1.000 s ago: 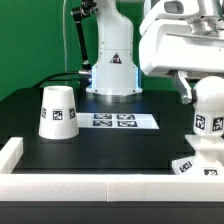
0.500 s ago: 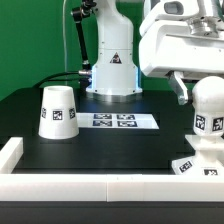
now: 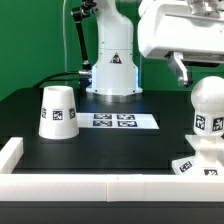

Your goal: Assemble lamp

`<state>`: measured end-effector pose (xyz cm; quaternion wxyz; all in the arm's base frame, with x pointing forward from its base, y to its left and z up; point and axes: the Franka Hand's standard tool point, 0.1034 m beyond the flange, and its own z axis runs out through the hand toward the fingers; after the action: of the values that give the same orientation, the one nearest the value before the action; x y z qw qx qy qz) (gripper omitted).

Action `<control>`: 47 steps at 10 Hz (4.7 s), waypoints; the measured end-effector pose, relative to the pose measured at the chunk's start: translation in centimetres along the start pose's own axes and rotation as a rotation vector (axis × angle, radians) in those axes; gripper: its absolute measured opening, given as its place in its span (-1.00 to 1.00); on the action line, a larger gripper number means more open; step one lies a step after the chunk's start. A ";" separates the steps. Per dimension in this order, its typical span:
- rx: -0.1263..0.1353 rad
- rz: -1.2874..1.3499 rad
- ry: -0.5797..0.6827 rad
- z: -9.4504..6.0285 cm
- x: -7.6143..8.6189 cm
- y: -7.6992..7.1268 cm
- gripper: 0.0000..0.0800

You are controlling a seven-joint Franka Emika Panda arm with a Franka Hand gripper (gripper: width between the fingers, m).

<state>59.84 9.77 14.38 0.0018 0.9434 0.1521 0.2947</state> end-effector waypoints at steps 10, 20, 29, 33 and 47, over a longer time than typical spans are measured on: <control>0.149 0.003 -0.515 1.4 -1.3 -0.6 0.75; 0.162 0.003 -0.582 1.5 -0.9 -0.3 0.44; 0.030 0.434 -0.584 1.5 -0.9 -0.6 0.45; -0.072 0.782 -0.585 1.5 -1.0 -0.7 0.45; -0.088 0.968 -0.589 1.6 -0.9 -0.8 0.75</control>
Offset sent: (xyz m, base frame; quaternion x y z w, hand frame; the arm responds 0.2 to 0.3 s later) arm 0.0087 -0.0036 -0.0094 0.0128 -0.1399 -0.0026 0.9901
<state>59.85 10.40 12.48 -0.0520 0.9470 -0.3169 -0.0074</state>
